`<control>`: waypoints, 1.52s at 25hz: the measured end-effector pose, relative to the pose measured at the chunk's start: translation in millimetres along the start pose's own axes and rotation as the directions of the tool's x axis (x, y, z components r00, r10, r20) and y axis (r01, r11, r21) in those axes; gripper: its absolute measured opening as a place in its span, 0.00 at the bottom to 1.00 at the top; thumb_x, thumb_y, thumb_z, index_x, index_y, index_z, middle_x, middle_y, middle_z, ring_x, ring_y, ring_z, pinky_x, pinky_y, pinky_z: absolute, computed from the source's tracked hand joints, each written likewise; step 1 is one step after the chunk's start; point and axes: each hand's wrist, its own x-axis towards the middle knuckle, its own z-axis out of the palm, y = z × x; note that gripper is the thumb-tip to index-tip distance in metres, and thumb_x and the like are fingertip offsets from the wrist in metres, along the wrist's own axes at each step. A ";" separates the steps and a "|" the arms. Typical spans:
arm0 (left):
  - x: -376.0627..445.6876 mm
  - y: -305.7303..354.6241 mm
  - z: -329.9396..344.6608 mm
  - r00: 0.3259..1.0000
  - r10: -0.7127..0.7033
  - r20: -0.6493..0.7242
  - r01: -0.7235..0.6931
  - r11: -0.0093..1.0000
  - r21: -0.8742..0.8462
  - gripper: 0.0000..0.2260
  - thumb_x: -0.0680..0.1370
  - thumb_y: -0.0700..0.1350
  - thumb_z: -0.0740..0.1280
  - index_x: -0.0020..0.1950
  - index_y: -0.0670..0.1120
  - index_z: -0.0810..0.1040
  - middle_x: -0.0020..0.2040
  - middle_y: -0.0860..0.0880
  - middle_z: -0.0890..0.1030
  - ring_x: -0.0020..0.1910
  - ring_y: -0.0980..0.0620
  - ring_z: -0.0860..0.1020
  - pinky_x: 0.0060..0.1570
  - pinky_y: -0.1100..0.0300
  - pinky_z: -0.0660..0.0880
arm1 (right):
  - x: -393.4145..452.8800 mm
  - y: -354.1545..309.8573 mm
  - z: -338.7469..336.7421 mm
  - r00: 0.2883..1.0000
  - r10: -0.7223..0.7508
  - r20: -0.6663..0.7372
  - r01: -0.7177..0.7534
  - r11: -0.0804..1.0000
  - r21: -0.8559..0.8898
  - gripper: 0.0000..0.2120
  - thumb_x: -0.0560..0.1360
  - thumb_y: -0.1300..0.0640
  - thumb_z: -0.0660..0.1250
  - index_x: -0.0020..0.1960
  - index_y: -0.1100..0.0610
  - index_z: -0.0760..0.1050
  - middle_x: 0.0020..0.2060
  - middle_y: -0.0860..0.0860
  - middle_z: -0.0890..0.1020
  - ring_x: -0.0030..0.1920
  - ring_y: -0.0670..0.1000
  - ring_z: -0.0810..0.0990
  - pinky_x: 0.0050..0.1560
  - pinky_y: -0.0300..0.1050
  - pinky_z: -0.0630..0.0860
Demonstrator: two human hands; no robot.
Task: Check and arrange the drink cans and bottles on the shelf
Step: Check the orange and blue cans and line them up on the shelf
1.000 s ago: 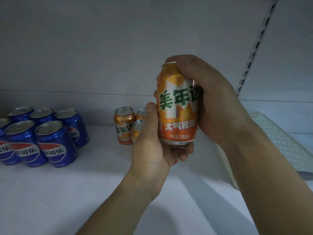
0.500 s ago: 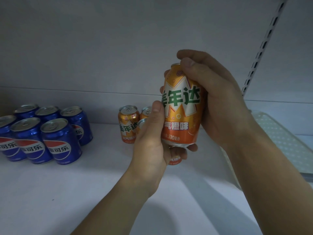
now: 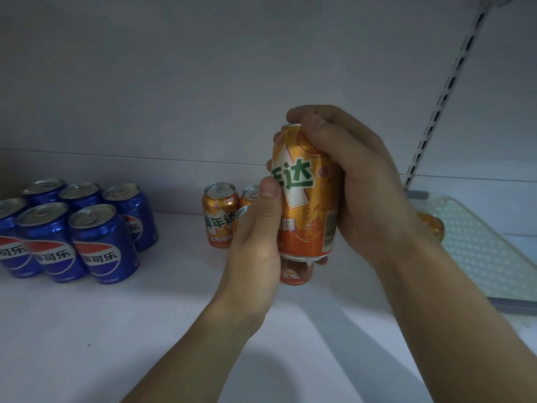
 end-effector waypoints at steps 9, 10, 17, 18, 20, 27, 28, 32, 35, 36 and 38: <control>-2.5 2.0 -3.2 0.998 -0.052 0.041 0.054 0.997 -0.046 0.24 0.73 0.69 0.54 0.45 0.59 0.87 0.47 0.44 0.87 0.44 0.42 0.85 0.52 0.39 0.76 | 1.4 -0.6 -6.9 0.994 0.053 0.099 -0.059 0.997 0.058 0.18 0.76 0.52 0.66 0.63 0.57 0.80 0.60 0.65 0.83 0.60 0.68 0.82 0.64 0.66 0.78; -2.5 2.5 -3.7 0.997 -0.066 0.050 0.068 0.997 -0.040 0.24 0.75 0.70 0.55 0.47 0.60 0.86 0.50 0.45 0.87 0.47 0.42 0.86 0.56 0.35 0.77 | 1.8 -0.9 -8.2 0.995 0.042 0.088 -0.045 0.998 0.036 0.17 0.76 0.52 0.66 0.62 0.56 0.80 0.59 0.65 0.83 0.60 0.69 0.82 0.63 0.67 0.79; -5.0 4.7 0.5 0.999 -0.020 0.026 0.020 1.000 -0.003 0.18 0.72 0.66 0.57 0.42 0.63 0.86 0.43 0.51 0.88 0.41 0.51 0.86 0.52 0.40 0.80 | 0.6 -3.7 -4.6 0.999 0.013 0.040 -0.010 0.997 -0.071 0.13 0.74 0.50 0.69 0.55 0.55 0.83 0.53 0.59 0.86 0.50 0.55 0.86 0.54 0.54 0.83; -5.3 4.0 0.9 0.999 -0.022 0.029 0.022 1.000 -0.005 0.18 0.72 0.67 0.57 0.41 0.63 0.86 0.43 0.51 0.87 0.40 0.52 0.86 0.55 0.37 0.78 | 0.7 -3.0 -4.5 0.999 0.023 0.045 -0.020 0.996 -0.081 0.14 0.74 0.49 0.69 0.54 0.55 0.82 0.53 0.60 0.86 0.49 0.55 0.86 0.54 0.53 0.83; -5.8 3.9 1.3 0.999 -0.030 0.030 0.030 0.999 -0.018 0.19 0.72 0.67 0.57 0.41 0.63 0.86 0.42 0.51 0.87 0.40 0.52 0.86 0.57 0.34 0.76 | 1.2 -1.1 -5.1 0.999 0.031 0.043 -0.028 0.996 -0.083 0.14 0.73 0.49 0.69 0.54 0.55 0.82 0.54 0.60 0.86 0.50 0.55 0.86 0.56 0.55 0.83; -3.5 3.1 -5.8 0.992 -0.077 0.102 0.083 0.995 -0.054 0.27 0.72 0.71 0.55 0.52 0.57 0.85 0.51 0.42 0.86 0.47 0.41 0.86 0.56 0.36 0.79 | 2.0 -3.1 -13.4 0.996 -0.013 0.092 0.018 0.999 -0.052 0.15 0.76 0.53 0.66 0.61 0.55 0.80 0.55 0.57 0.86 0.55 0.57 0.85 0.56 0.55 0.83; -3.0 2.4 -6.6 0.992 -0.069 0.101 0.075 0.996 -0.055 0.27 0.72 0.70 0.55 0.52 0.55 0.85 0.51 0.40 0.86 0.47 0.40 0.86 0.51 0.40 0.79 | 1.9 -4.0 -13.2 0.996 -0.027 0.080 0.032 0.998 -0.056 0.14 0.76 0.53 0.67 0.60 0.55 0.81 0.54 0.58 0.86 0.53 0.57 0.86 0.55 0.55 0.83; -4.1 1.2 -5.4 0.988 -0.073 0.140 0.082 0.995 -0.062 0.28 0.76 0.69 0.52 0.47 0.54 0.87 0.49 0.36 0.85 0.35 0.42 0.81 0.35 0.55 0.77 | 1.8 -5.1 -13.7 0.992 0.031 0.122 -0.027 0.999 -0.034 0.17 0.77 0.50 0.65 0.62 0.55 0.80 0.57 0.59 0.85 0.60 0.63 0.84 0.64 0.66 0.79; -4.7 0.2 -5.5 0.981 -0.110 0.162 0.124 0.989 -0.076 0.28 0.74 0.68 0.52 0.46 0.55 0.87 0.47 0.38 0.86 0.35 0.41 0.80 0.32 0.57 0.76 | 2.1 -3.6 -15.5 0.992 0.056 0.113 -0.046 0.994 -0.097 0.15 0.77 0.49 0.64 0.59 0.54 0.82 0.58 0.61 0.84 0.60 0.66 0.83 0.62 0.71 0.77; -4.5 -0.3 -5.7 0.981 -0.107 0.164 0.120 0.990 -0.073 0.28 0.74 0.68 0.52 0.47 0.55 0.87 0.48 0.39 0.86 0.38 0.39 0.80 0.33 0.57 0.76 | 1.7 -3.4 -15.3 0.992 0.054 0.110 -0.043 0.994 -0.102 0.15 0.77 0.49 0.64 0.58 0.54 0.82 0.58 0.61 0.84 0.59 0.67 0.82 0.62 0.71 0.77; -3.7 -0.6 -5.6 0.984 -0.084 0.156 0.094 0.994 -0.055 0.27 0.75 0.69 0.52 0.48 0.56 0.87 0.48 0.40 0.86 0.42 0.36 0.81 0.36 0.56 0.77 | 1.3 -3.6 -14.1 0.994 0.042 0.104 -0.030 0.993 -0.110 0.15 0.77 0.49 0.65 0.58 0.54 0.82 0.58 0.61 0.84 0.59 0.66 0.83 0.62 0.69 0.79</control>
